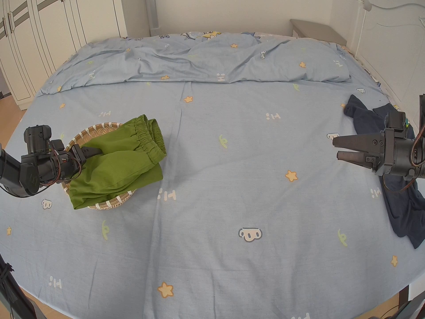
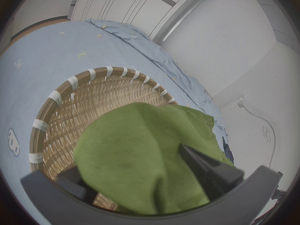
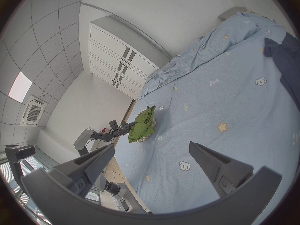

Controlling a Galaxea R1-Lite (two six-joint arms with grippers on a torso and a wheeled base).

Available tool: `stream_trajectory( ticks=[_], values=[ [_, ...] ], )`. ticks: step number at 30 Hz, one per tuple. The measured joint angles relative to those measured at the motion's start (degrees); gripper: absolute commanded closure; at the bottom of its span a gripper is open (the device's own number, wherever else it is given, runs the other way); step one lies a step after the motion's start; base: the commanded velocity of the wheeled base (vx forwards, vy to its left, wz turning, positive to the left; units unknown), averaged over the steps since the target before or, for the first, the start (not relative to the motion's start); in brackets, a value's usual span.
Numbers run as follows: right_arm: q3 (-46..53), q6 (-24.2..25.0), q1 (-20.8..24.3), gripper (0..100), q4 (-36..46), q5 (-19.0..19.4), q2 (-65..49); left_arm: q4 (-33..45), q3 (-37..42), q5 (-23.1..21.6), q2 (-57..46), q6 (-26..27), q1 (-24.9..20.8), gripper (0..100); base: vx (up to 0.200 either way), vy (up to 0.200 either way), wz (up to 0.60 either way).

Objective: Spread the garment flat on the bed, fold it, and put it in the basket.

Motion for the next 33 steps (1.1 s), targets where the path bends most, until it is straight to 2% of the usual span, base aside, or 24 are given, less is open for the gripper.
stream_trajectory(
  ticks=[7,14,21,27,33],
  values=[
    [0.00,-0.02,-0.02,0,-0.02,-0.01,0.00,5.71,-1.65,1.44,-2.18,0.11,0.41,0,0.000,0.000,0.00],
    [-0.02,-0.02,-0.07,0,-0.02,-0.01,0.00,20.19,-5.17,6.38,-9.35,0.78,0.45,0,0.000,0.000,0.00],
    [0.76,-0.68,0.12,0,-0.11,-0.26,-1.07,32.49,-8.81,7.69,-20.85,4.47,1.82,0,0.000,0.000,0.00],
    [6.23,-6.92,0.98,0,-0.55,-0.41,-6.56,36.18,-8.16,8.05,-31.89,6.30,2.07,0,0.000,0.000,0.00],
    [15.03,-11.19,1.24,0,-0.60,-0.35,-16.13,37.50,0.41,8.59,-45.29,6.79,-1.95,0,0.000,0.000,0.00]
  ],
)
